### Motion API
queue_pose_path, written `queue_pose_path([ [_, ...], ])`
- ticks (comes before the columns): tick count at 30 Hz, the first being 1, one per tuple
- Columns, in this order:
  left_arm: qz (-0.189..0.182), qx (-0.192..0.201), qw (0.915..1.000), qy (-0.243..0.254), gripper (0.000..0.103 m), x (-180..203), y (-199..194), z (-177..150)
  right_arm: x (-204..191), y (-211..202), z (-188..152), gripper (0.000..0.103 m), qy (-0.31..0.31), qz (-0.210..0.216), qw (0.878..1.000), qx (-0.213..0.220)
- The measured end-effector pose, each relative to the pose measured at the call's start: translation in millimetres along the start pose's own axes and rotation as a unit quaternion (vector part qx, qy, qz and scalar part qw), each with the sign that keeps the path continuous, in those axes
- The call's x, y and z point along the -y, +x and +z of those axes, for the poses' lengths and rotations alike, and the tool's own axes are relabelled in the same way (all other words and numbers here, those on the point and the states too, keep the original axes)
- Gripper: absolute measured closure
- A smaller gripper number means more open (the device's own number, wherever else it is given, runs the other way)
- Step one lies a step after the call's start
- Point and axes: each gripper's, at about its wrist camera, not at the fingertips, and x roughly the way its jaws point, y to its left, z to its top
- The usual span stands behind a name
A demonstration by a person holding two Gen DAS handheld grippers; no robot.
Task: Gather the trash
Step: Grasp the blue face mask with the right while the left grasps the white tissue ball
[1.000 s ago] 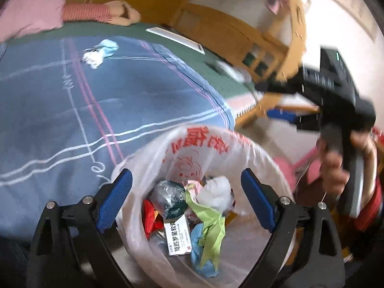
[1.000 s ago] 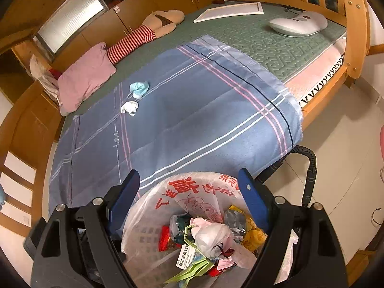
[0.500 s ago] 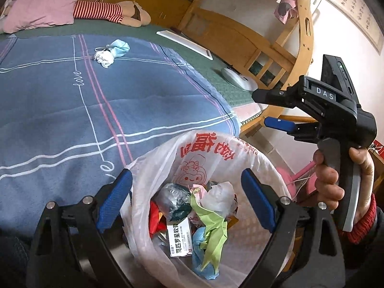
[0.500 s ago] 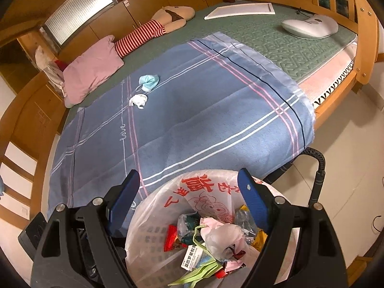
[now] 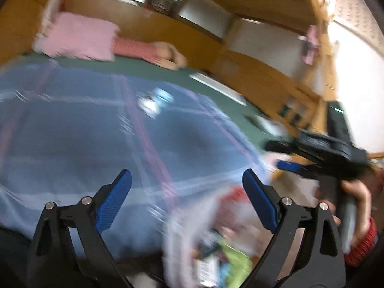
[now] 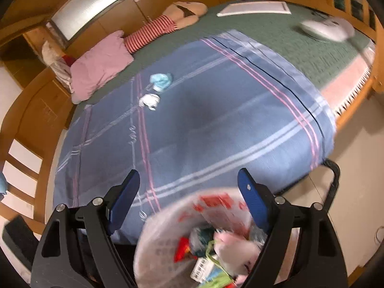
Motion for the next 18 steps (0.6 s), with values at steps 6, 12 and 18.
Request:
queue_pose_path([
  [6,0.096,0.000,0.9951,-0.024,0.017,-48.8,61.6,73.8,-2.7,17.3,18.4,0.021,-0.018,0.008,1.000,0.003],
  [12,0.163,-0.044,0.9853,-0.027,0.017,-70.9,172.2,121.7,7.5,47.9,43.1,0.021,-0.031,-0.018,0.999,-0.017],
  [18,0.086,-0.119,0.9892,0.005,0.014,-55.8,285.6,133.6,40.8,63.3,41.6,0.021,-0.007,-0.036,0.999,-0.027],
])
